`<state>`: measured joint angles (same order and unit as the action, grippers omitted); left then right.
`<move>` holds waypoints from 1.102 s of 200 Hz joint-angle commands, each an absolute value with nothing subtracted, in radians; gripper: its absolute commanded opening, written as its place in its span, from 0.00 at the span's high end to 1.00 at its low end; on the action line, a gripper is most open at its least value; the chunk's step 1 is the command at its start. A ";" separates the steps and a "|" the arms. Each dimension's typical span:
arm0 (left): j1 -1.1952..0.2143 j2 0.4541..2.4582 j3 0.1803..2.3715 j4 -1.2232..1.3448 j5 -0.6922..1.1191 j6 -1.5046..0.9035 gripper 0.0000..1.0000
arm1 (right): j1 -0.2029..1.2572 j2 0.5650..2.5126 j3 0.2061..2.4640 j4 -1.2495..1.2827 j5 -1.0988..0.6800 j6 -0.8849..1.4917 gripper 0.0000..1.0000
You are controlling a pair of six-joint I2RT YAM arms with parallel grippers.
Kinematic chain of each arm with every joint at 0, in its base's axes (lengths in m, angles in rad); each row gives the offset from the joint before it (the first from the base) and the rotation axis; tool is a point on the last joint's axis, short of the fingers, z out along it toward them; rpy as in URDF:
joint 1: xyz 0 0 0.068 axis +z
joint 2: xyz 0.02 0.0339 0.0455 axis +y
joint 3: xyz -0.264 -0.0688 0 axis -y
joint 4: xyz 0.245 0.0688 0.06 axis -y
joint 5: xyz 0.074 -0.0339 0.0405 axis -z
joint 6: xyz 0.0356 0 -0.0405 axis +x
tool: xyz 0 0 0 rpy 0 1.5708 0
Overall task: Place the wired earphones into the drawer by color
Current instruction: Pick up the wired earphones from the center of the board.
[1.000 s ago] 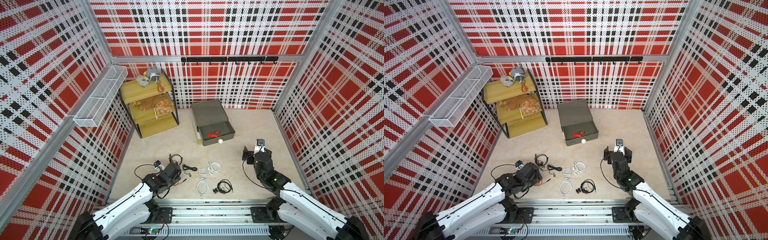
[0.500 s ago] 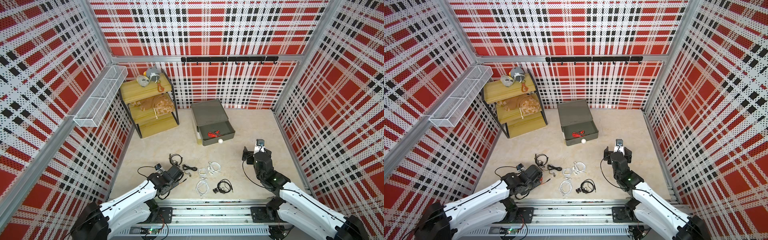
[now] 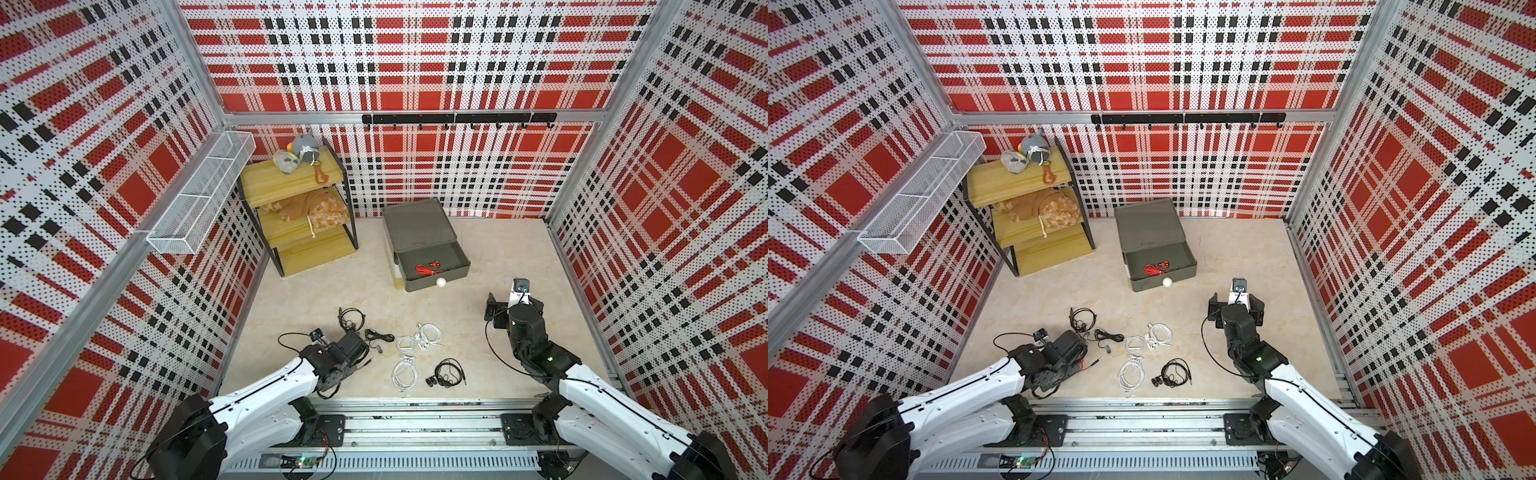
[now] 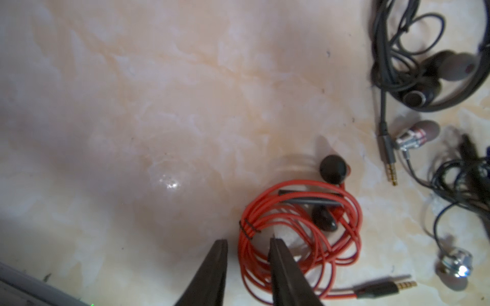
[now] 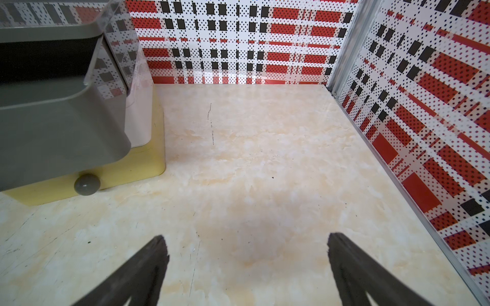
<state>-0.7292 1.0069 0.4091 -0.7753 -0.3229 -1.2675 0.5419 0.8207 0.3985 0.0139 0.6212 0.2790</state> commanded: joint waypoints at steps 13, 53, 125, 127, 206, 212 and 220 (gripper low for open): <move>-0.735 1.006 0.397 -0.769 -0.350 -1.278 0.79 | 0.533 0.814 0.387 0.035 0.616 0.288 0.00; -0.734 0.989 0.396 -0.769 -0.361 -1.288 0.92 | 0.533 0.808 0.385 0.034 0.617 0.288 0.00; -0.735 0.901 0.413 -0.769 -0.455 -1.324 1.00 | 0.532 0.802 0.382 0.029 0.630 0.291 0.00; -0.735 0.898 0.415 -0.769 -0.459 -1.322 1.00 | 0.532 0.803 0.382 0.029 0.632 0.291 0.00; -0.736 0.694 0.476 -0.738 -0.576 -1.239 1.00 | 0.531 0.759 0.378 0.018 0.658 0.290 0.00; -0.736 0.674 0.477 -0.728 -0.583 -1.231 1.00 | 0.532 0.756 0.378 0.017 0.658 0.290 0.00; -0.736 0.650 0.479 -0.711 -0.598 -1.216 1.00 | 0.532 0.750 0.377 0.017 0.658 0.291 0.00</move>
<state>-0.7307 0.7101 0.4484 -0.7601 -0.5293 -1.2697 0.5381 0.7757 0.3946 0.0132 0.6376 0.2821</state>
